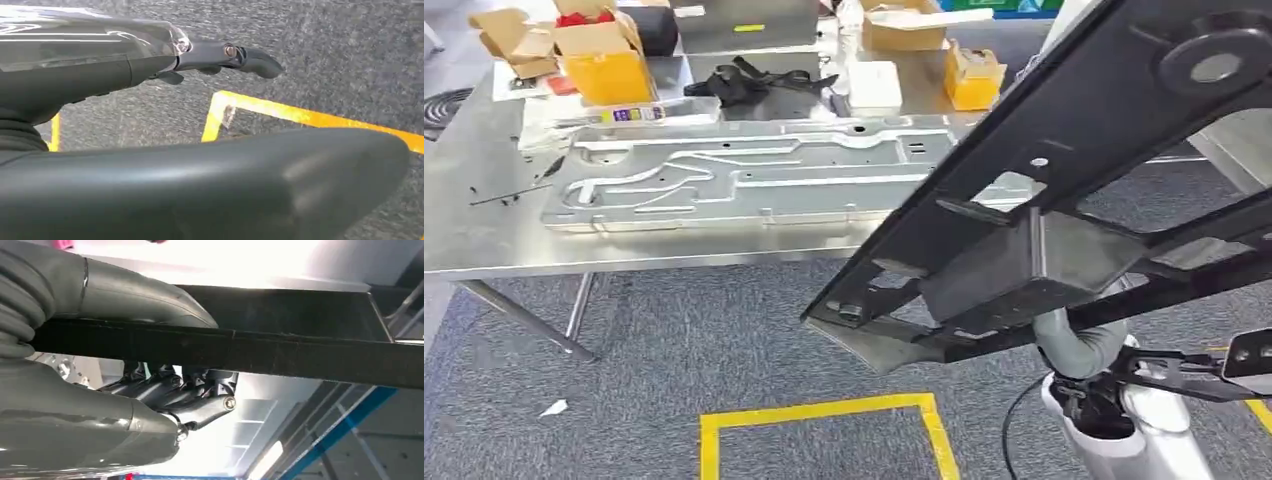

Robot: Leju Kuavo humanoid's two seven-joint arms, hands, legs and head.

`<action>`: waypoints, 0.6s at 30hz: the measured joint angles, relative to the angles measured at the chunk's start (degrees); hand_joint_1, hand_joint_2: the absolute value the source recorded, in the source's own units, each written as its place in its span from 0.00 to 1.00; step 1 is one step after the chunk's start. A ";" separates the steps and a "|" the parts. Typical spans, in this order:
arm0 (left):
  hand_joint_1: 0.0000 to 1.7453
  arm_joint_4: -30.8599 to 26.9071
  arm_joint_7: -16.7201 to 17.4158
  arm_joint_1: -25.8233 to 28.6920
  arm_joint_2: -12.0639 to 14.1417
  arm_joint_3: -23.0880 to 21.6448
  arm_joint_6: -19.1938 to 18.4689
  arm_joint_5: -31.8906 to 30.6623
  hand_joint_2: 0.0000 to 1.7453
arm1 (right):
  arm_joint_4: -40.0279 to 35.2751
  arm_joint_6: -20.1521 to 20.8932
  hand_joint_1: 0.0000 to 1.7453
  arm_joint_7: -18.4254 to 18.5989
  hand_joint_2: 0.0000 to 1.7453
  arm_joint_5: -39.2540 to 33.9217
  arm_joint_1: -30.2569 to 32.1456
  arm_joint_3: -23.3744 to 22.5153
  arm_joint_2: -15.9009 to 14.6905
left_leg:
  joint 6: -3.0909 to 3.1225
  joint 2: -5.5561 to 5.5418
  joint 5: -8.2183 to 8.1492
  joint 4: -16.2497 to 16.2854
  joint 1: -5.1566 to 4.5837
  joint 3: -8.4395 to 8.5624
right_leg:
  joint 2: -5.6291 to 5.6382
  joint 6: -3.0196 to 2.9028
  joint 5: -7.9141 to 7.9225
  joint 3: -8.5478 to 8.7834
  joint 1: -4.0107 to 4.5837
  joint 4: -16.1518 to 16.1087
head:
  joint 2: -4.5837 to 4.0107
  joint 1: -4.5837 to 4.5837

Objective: Take the parts from the cabinet and place them on the table.

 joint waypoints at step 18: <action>0.00 0.04 -0.18 -0.54 -0.41 0.04 -0.02 0.00 1.00 | 0.41 -0.81 1.00 0.57 1.00 -0.31 -2.69 0.18 0.02 | -0.45 -0.21 -4.96 -1.99 -0.07 6.18 | -0.72 -1.87 5.01 -5.87 0.05 0.17 | 0.00 0.46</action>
